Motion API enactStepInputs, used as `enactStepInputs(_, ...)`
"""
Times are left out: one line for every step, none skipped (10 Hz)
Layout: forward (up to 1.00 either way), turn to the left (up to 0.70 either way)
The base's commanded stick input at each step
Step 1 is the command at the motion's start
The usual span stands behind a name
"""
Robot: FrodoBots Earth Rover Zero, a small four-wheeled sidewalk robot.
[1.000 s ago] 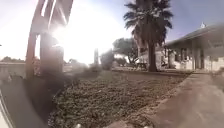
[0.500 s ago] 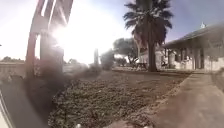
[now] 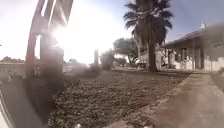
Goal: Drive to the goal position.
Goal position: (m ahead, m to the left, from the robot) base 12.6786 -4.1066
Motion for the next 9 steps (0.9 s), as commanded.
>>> enactStepInputs(0.45, -0.27)
enactStepInputs(0.10, -0.64)
enactStepInputs(0.00, -0.45)
enactStepInputs(0.00, -0.45)
enactStepInputs(0.00, -0.45)
enactStepInputs(0.00, -0.45)
enactStepInputs(0.00, -0.45)
enactStepInputs(0.00, -0.45)
enactStepInputs(0.00, -0.45)
